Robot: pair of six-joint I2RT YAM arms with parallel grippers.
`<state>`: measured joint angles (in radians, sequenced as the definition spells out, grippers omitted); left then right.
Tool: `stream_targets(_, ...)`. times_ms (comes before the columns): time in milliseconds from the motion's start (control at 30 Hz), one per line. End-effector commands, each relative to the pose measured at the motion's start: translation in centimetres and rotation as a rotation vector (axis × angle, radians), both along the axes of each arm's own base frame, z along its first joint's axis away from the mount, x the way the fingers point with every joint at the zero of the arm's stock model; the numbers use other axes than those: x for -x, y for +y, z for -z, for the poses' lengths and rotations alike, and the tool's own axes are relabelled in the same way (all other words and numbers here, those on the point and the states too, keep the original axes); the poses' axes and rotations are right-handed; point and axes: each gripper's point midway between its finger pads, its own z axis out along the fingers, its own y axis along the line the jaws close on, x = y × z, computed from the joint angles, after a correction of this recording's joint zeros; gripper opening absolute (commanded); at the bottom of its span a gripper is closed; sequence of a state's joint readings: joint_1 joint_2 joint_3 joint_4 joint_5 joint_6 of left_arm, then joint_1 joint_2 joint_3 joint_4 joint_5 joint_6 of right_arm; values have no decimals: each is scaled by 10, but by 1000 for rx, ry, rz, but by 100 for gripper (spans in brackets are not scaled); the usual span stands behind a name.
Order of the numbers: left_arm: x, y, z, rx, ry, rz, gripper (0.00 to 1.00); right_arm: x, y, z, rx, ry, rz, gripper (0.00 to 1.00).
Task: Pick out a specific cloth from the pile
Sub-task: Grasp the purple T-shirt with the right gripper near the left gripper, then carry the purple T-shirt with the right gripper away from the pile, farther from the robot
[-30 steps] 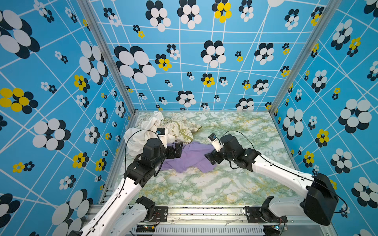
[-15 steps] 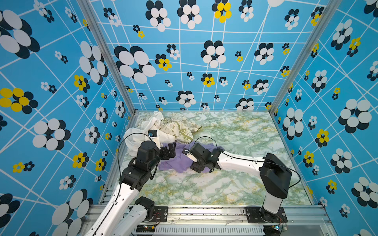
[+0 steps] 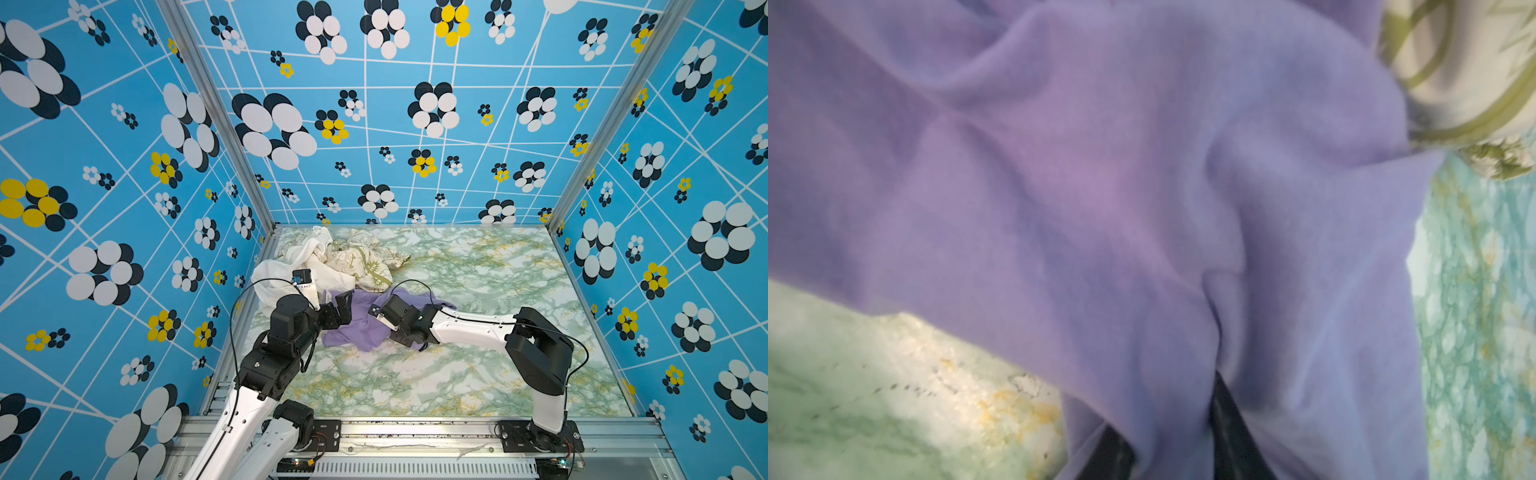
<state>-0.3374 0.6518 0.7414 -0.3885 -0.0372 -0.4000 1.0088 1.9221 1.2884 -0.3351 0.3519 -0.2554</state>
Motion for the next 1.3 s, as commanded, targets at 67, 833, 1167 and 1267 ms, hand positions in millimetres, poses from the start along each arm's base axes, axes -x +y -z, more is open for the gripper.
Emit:
stream_targets(67,0,1,-6,14,-38,-1,99,-8,7,-56,-152,-96,44,2)
stream_targets(833,-1,1,-8,31,-63,-2,99,-46,-83,-254,-607,-404,264,0)
stream_targets(1167,-3,-1,-4,39,-57,0,99,-77,-154,-288,-637,-489,409,0)
stream_targets(1267,-3,-1,-3,39,-53,0,99,-90,-176,-298,-642,-516,458,0)
